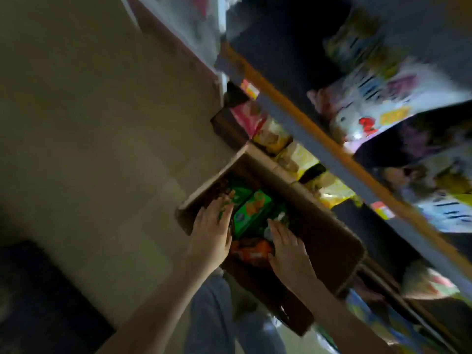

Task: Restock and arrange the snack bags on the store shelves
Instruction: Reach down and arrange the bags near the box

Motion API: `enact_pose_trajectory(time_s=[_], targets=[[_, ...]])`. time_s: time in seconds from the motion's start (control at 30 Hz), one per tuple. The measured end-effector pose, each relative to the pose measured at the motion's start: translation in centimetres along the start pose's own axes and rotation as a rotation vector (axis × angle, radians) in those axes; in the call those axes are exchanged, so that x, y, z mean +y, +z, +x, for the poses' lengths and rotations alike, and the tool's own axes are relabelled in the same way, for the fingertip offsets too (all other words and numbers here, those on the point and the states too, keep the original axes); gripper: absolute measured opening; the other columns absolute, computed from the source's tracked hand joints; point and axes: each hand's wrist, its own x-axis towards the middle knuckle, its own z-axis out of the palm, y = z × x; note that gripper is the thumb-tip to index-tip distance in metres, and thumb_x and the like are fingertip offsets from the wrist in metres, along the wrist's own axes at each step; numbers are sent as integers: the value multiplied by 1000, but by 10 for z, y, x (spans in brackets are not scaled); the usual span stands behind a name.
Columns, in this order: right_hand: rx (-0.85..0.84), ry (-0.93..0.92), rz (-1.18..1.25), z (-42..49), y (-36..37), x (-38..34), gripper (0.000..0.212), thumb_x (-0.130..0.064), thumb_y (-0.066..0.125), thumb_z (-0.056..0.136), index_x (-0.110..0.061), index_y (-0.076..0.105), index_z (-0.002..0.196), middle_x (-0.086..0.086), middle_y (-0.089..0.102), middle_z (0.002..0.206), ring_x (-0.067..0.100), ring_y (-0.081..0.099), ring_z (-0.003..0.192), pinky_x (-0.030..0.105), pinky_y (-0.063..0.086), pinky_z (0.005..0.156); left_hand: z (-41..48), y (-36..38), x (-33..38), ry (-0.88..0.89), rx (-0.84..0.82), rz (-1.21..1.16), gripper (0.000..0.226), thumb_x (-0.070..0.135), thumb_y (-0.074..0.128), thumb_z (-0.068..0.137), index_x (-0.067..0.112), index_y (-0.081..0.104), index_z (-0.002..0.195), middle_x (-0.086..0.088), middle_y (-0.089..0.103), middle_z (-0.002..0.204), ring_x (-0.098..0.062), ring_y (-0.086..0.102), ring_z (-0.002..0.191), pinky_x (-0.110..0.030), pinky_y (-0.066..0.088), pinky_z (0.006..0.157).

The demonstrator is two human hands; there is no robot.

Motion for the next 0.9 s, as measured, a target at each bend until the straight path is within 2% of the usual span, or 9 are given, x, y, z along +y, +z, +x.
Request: enact_pose_trajectory(time_s=[0.1, 0.17, 0.27, 0.37, 0.5, 0.6, 0.67, 0.73, 0.9], targets=[[-154, -49, -119, 37, 93, 29, 90, -31, 65, 84, -20, 7, 152, 10, 29, 153, 28, 33, 138, 43, 33, 106, -10, 71, -17, -30, -32, 10, 64, 16, 80, 66, 3, 58, 125, -22, 59, 123, -37, 60, 111, -54, 45, 96], [-290, -43, -167, 54, 135, 39, 90, -39, 59, 89, -23, -4, 152, 9, 10, 158, 27, 16, 144, 44, 24, 112, -18, 95, -25, -11, -17, 56, 50, 21, 68, 77, 6, 59, 124, -19, 60, 124, -33, 59, 112, -49, 44, 100], [-326, -15, -185, 71, 171, 43, 83, -37, 61, 88, -26, 8, 152, 15, 12, 153, 33, 25, 137, 44, 34, 105, -22, 106, -31, 8, 10, 62, 44, 29, 42, 86, 10, 61, 122, -12, 61, 124, -25, 58, 111, -42, 44, 100], [-296, -12, -153, 77, 176, 43, 70, -25, 62, 88, -23, 24, 147, 14, 28, 140, 33, 38, 125, 42, 47, 92, -19, 105, -30, 26, -28, 58, 43, 29, 42, 86, 10, 63, 118, -11, 63, 118, -25, 60, 104, -40, 45, 95], [-243, 17, -35, 58, 132, 39, 77, -18, 70, 81, -23, 27, 145, 11, 31, 136, 32, 36, 127, 44, 47, 95, -14, 90, -26, 34, -210, 79, 43, 23, 65, 80, 5, 62, 118, -16, 63, 117, -31, 62, 104, -44, 47, 92], [-121, 98, 112, 31, 70, 33, 78, -20, 71, 82, -27, 26, 146, 9, 30, 137, 30, 32, 129, 45, 45, 96, -9, 61, -6, 20, -350, 7, 55, 29, 55, 92, 8, 41, 140, -15, 45, 140, -31, 44, 128, -42, 30, 108], [-23, 147, 226, 12, 18, 29, 73, -22, 69, 83, -26, 30, 145, 9, 33, 133, 29, 33, 127, 46, 44, 96, -5, 35, 10, 35, -348, -40, 67, 39, 49, 95, 14, 20, 150, -10, 31, 150, -27, 32, 136, -38, 24, 112], [86, 184, 332, -9, -36, 24, 66, -23, 70, 83, -22, 38, 141, 10, 37, 129, 30, 38, 123, 44, 42, 95, 1, 1, 27, 37, -331, -136, 81, 43, 54, 92, 21, 4, 152, -9, 23, 153, -27, 28, 139, -39, 28, 112], [258, 270, 489, -61, -159, 0, 67, -26, 78, 76, -14, 46, 134, 10, 42, 125, 30, 50, 111, 35, 42, 85, 18, -104, 63, 177, -313, -366, 103, 43, 70, 80, 36, -7, 148, -10, 24, 154, -29, 31, 138, -46, 35, 108]])
